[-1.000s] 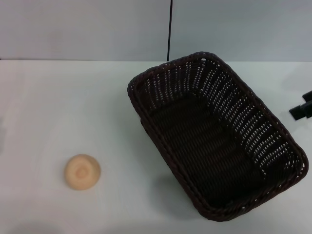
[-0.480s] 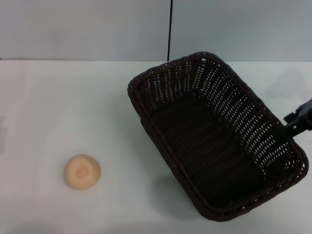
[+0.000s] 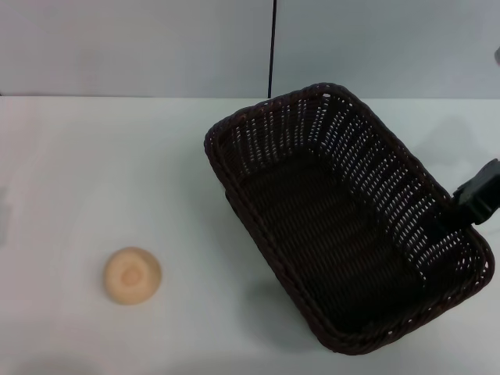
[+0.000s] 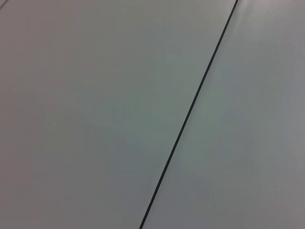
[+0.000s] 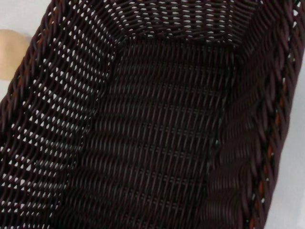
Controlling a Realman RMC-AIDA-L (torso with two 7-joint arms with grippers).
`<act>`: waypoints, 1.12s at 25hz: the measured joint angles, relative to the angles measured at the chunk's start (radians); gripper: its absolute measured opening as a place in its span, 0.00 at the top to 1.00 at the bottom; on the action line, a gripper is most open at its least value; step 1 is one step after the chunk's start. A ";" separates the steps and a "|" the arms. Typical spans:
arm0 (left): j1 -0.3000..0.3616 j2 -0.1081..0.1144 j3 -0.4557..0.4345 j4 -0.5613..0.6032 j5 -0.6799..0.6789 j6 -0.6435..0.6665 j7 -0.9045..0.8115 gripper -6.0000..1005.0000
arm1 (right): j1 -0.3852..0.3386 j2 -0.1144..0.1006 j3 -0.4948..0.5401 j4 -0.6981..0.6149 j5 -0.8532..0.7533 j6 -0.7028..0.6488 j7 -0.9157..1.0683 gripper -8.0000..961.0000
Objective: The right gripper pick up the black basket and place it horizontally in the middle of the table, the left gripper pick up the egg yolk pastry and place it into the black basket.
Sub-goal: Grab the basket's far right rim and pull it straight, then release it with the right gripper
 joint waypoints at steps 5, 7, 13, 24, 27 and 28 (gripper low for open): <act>0.000 0.000 0.000 0.000 0.000 -0.005 0.000 0.34 | -0.006 0.008 0.000 0.001 0.005 0.008 -0.018 0.48; 0.000 0.000 0.000 0.000 0.000 -0.006 0.000 0.34 | -0.009 0.008 0.007 0.001 0.011 0.012 -0.020 0.58; 0.000 0.000 0.000 0.000 0.000 -0.007 0.000 0.34 | -0.020 0.008 0.020 0.000 0.061 0.012 -0.023 0.73; -0.001 0.000 0.000 0.000 0.000 -0.008 0.000 0.33 | -0.091 -0.022 0.078 0.002 0.314 -0.016 -0.051 0.76; -0.004 0.000 0.000 0.000 0.000 -0.010 0.000 0.33 | -0.102 -0.037 0.129 0.030 0.404 -0.043 -0.080 0.77; -0.004 0.000 0.000 0.000 0.000 -0.010 0.000 0.33 | -0.102 -0.037 0.129 0.030 0.404 -0.043 -0.080 0.78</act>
